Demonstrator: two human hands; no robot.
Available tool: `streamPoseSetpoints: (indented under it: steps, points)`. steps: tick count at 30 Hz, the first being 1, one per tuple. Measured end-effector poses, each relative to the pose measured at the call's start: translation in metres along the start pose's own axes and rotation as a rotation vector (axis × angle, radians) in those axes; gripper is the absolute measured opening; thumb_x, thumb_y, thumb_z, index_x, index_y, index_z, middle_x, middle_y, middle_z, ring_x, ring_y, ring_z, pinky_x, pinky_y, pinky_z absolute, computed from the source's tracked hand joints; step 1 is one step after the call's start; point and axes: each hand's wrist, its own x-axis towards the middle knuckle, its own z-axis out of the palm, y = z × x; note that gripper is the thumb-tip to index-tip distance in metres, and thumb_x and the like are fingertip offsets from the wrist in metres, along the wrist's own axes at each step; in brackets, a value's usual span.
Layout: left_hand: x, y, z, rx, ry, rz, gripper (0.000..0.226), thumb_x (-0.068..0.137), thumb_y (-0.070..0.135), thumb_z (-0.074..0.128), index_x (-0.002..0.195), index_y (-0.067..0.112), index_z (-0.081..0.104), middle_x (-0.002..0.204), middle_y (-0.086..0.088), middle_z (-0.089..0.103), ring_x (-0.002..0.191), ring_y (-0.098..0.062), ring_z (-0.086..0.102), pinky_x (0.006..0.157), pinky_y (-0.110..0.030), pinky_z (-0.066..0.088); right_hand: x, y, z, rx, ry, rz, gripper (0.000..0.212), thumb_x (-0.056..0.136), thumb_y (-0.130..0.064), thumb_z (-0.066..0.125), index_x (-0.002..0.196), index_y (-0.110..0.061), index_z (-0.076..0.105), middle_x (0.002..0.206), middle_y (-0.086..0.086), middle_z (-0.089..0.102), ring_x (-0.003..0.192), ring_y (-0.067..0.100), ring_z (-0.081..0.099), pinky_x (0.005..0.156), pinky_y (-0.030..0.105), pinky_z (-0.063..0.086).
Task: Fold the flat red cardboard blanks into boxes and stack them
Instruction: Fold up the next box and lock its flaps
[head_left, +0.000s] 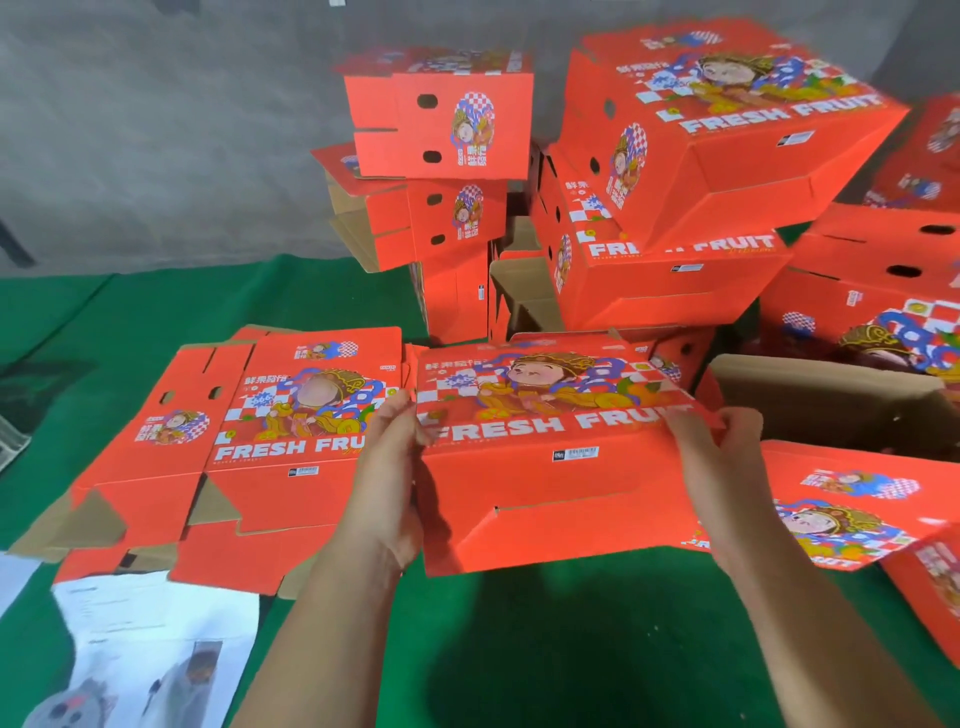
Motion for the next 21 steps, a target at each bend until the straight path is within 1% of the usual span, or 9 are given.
streamPoseSetpoints:
  steps: [3,5,7,10,12,13,15,18,21]
  points:
    - [-0.005,-0.004,-0.001,0.075,0.015,0.059,0.047,0.099,0.007,0.053,0.141,0.028,0.052,0.091,0.008,0.079,0.078,-0.009,0.074,0.063,-0.027,0.059,-0.013,0.002,-0.003,0.094,-0.003,-0.023,0.064,0.070,-0.063,0.061,0.114,-0.018,0.045,0.100,0.007,0.058,0.090,0.026,0.059,0.074,0.042,0.048]
    - [-0.009,-0.005,-0.006,0.125,-0.014,0.009,0.058,0.095,0.020,0.066,0.149,0.030,0.047,0.095,0.016,0.080,0.083,-0.002,0.076,0.055,-0.023,0.057,-0.019,0.003,-0.007,0.137,-0.035,-0.041,0.062,0.073,-0.060,0.065,0.117,-0.021,0.046,0.106,0.011,0.061,0.093,0.028,0.062,0.079,0.047,0.052]
    - [-0.017,-0.006,-0.009,0.168,-0.145,-0.110,0.070,0.081,0.041,0.083,0.144,0.038,0.054,0.107,0.016,0.079,0.095,-0.010,0.077,0.057,-0.029,0.059,-0.024,0.003,-0.012,0.174,-0.048,-0.067,0.057,0.074,-0.057,0.067,0.115,-0.023,0.047,0.109,0.014,0.062,0.094,0.029,0.064,0.081,0.051,0.054]
    - [-0.026,-0.011,-0.016,0.295,-0.289,-0.126,0.057,0.069,0.048,0.093,0.117,0.060,0.063,0.122,0.003,0.077,0.099,-0.019,0.077,0.065,-0.035,0.061,-0.029,0.008,-0.022,0.214,-0.022,-0.139,0.041,0.075,-0.052,0.067,0.106,-0.032,0.050,0.102,0.010,0.065,0.085,0.024,0.063,0.071,0.049,0.052]
    - [-0.027,-0.015,-0.018,0.369,-0.353,0.008,0.068,0.076,0.049,0.090,0.134,0.059,0.055,0.134,-0.001,0.071,0.116,-0.026,0.072,0.092,-0.047,0.058,-0.033,0.014,-0.029,0.256,0.022,-0.189,0.021,0.079,-0.040,0.064,0.095,-0.046,0.051,0.086,-0.013,0.064,0.072,0.009,0.062,0.058,0.037,0.050]
    - [-0.025,-0.016,-0.018,0.399,-0.379,0.081,0.075,0.080,0.049,0.088,0.142,0.057,0.047,0.139,0.000,0.068,0.123,-0.028,0.068,0.104,-0.051,0.052,-0.035,0.015,-0.032,0.259,0.057,-0.219,0.023,0.081,-0.034,0.063,0.091,-0.050,0.050,0.081,-0.020,0.062,0.066,0.002,0.060,0.053,0.027,0.049]
    - [-0.023,-0.015,-0.012,0.458,-0.437,0.204,0.081,0.087,0.044,0.084,0.152,0.054,0.036,0.146,0.005,0.063,0.129,-0.023,0.064,0.109,-0.048,0.048,-0.037,0.013,-0.038,0.231,0.142,-0.290,0.030,0.082,-0.027,0.061,0.095,-0.052,0.051,0.088,-0.022,0.061,0.071,-0.002,0.060,0.056,0.020,0.050]
    - [-0.023,-0.015,0.007,0.508,-0.493,0.350,0.080,0.097,0.023,0.077,0.159,0.044,0.031,0.149,0.003,0.060,0.120,-0.012,0.069,0.092,-0.028,0.059,-0.034,0.011,-0.046,0.193,0.242,-0.340,0.029,0.083,-0.028,0.060,0.108,-0.039,0.053,0.114,0.005,0.060,0.099,0.022,0.061,0.081,0.041,0.052]
    - [-0.025,-0.020,0.026,0.506,-0.492,0.422,0.081,0.097,0.013,0.076,0.161,0.033,0.030,0.151,0.001,0.058,0.137,-0.022,0.058,0.104,-0.034,0.054,-0.028,0.008,-0.056,0.170,0.292,-0.350,0.033,0.084,-0.036,0.059,0.116,-0.035,0.051,0.119,0.005,0.060,0.104,0.022,0.061,0.085,0.048,0.053]
